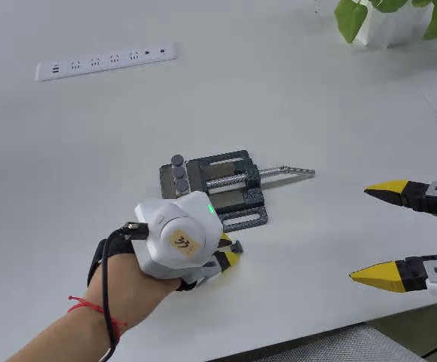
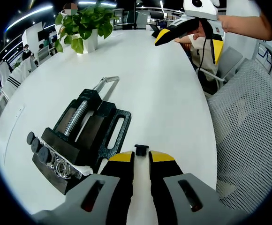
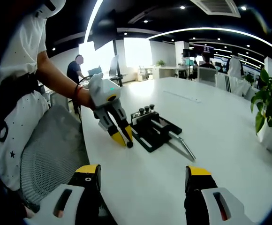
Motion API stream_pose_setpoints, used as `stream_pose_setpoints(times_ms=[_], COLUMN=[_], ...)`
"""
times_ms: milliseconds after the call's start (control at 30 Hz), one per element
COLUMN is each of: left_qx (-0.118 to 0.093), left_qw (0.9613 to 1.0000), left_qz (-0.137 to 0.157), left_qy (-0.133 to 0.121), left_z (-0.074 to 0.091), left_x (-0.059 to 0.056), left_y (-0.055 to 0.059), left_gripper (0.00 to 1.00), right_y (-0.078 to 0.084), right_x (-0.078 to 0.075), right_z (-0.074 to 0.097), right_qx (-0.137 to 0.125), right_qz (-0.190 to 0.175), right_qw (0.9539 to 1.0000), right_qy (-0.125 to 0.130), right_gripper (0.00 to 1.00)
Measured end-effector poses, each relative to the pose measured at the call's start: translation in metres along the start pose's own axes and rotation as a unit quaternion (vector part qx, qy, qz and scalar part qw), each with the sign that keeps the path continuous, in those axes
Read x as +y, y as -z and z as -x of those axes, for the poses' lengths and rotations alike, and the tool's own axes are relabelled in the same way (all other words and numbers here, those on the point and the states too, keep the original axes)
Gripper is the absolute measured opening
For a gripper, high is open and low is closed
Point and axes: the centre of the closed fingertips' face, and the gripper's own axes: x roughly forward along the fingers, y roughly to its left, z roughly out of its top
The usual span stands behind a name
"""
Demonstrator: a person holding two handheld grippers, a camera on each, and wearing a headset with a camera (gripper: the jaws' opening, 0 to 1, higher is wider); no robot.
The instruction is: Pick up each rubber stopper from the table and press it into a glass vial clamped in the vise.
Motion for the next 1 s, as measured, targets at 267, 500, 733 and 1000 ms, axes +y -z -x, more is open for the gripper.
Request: stream_pose_setpoints(times_ms=[267,500,733,1000], left_qx=[0.004,0.006,0.006,0.004], left_qw=[1.0,1.0,1.0,1.0], left_qz=[0.002,0.003,0.002,0.001], left_qy=[0.001,0.0,0.002,0.005], left_z=[-0.0013,-0.0023,-0.0022,-0.0029], left_x=[-0.0009,0.001,0.0004,-0.0002], left_y=[0.0011,0.0024,0.0016,0.0011], left_gripper=[0.07,0.06,0.06,0.05], right_y=[-0.0028,-0.0015,-0.0003,-0.0028], right_x=[-0.0004,0.0001,-0.0024,0.0008], right_z=[-0.0006,-0.0024,-0.0029,-0.0056], right_qx=[-0.001,0.001,-0.001,0.001], right_qz=[-0.001,-0.002,-0.001,-0.002], right_qw=[1.0,1.0,1.0,1.0], right_qy=[0.002,-0.002,-0.002,-0.005], right_gripper=[0.7,0.7,0.7,0.7])
